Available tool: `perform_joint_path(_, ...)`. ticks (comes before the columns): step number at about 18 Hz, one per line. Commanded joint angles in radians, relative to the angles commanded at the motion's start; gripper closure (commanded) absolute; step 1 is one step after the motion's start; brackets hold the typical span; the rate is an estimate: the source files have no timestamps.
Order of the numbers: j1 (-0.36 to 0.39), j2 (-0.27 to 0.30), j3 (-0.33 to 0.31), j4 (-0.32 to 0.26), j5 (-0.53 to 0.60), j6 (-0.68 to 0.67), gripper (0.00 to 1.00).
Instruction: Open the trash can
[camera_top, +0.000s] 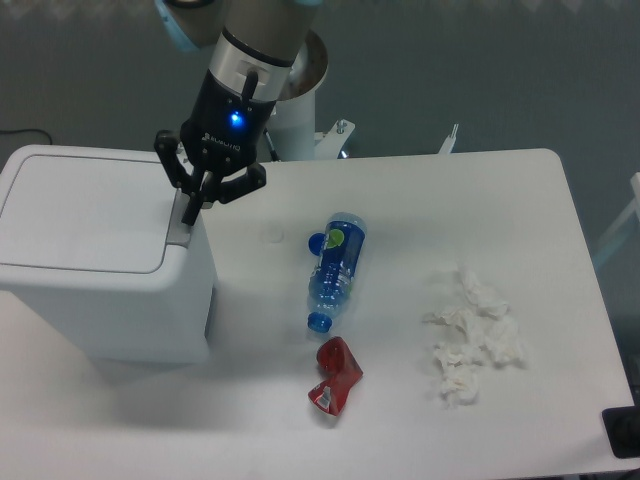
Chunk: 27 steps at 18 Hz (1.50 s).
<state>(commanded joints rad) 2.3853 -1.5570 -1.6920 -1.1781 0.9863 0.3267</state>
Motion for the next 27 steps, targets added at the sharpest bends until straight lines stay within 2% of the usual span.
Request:
perform_joint_path(18,-0.003,-0.003,-0.008,0.0,0.002,0.003,1.0)
perform_joint_path(22,0.0,-0.002,0.017,-0.003,-0.005,0.017,1.0)
perform_joint_path(23,0.002,-0.002,0.031,-0.002,-0.005,0.021,0.91)
perform_joint_path(24,0.005,-0.003,0.047,-0.002,-0.003,0.043,0.72)
perform_joint_path(25,0.009,-0.005,0.052,-0.002,0.0,0.058,0.68)
perform_joint_path(26,0.018,-0.006,0.054,0.003,0.005,0.063,0.56)
perform_joint_path(27,0.041,-0.011,0.055,0.005,0.021,0.077,0.23)
